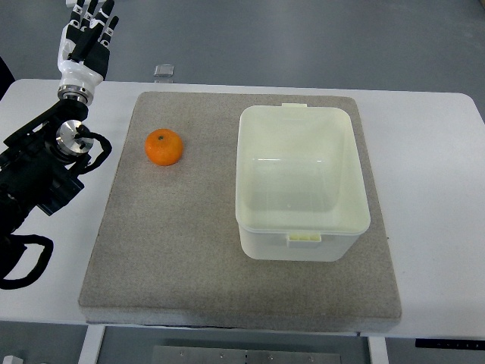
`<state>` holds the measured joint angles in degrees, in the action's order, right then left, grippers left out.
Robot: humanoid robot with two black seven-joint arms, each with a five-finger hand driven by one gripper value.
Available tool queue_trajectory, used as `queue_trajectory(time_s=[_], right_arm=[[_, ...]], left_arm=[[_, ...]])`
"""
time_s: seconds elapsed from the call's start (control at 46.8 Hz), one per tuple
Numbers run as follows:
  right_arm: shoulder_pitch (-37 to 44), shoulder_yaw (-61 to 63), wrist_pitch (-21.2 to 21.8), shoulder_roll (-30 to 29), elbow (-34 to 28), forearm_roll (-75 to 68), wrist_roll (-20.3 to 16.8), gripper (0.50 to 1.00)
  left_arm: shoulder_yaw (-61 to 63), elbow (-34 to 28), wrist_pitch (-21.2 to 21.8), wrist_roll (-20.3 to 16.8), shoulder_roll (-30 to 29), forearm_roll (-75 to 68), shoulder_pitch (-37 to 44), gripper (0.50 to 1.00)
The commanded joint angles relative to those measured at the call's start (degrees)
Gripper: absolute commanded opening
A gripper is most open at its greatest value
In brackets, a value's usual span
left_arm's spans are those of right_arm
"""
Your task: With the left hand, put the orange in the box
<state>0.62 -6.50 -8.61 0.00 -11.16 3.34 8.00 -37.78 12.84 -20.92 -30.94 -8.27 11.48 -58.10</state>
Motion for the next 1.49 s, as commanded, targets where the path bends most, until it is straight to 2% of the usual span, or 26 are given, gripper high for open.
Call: queue_trajectory(time_s=[0.0, 0.833, 1.11, 1.259, 1.473], right_arm=[[0.0, 0.0, 0.0, 0.0, 0.0, 0.0, 0.0, 0.932], [0.0, 0.0, 0.0, 0.0, 0.0, 0.0, -0.1, 0.932], [0.0, 0.0, 0.0, 0.0, 0.0, 0.0, 0.0, 0.932], [0.0, 0.0, 0.0, 0.0, 0.0, 0.0, 0.0, 0.932], [0.0, 0.0, 0.0, 0.0, 0.0, -0.1, -0.1, 0.932]], left_arm=[[0.0, 0.0, 0.0, -0.1, 0.0, -0.1, 0.0, 0.99], [0.8, 0.8, 0.8, -0.1, -0.4, -0.8, -0.3, 0.99], [9.4, 1.0, 0.9, 0.1, -1.7, -0.8, -0.8, 0.99], [13.3, 5.3, 1.5, 0.2, -5.4, -0.8, -1.7, 0.99], [21.3, 15.2, 7.0, 0.2, -13.2, -0.8, -5.1, 0.99]])
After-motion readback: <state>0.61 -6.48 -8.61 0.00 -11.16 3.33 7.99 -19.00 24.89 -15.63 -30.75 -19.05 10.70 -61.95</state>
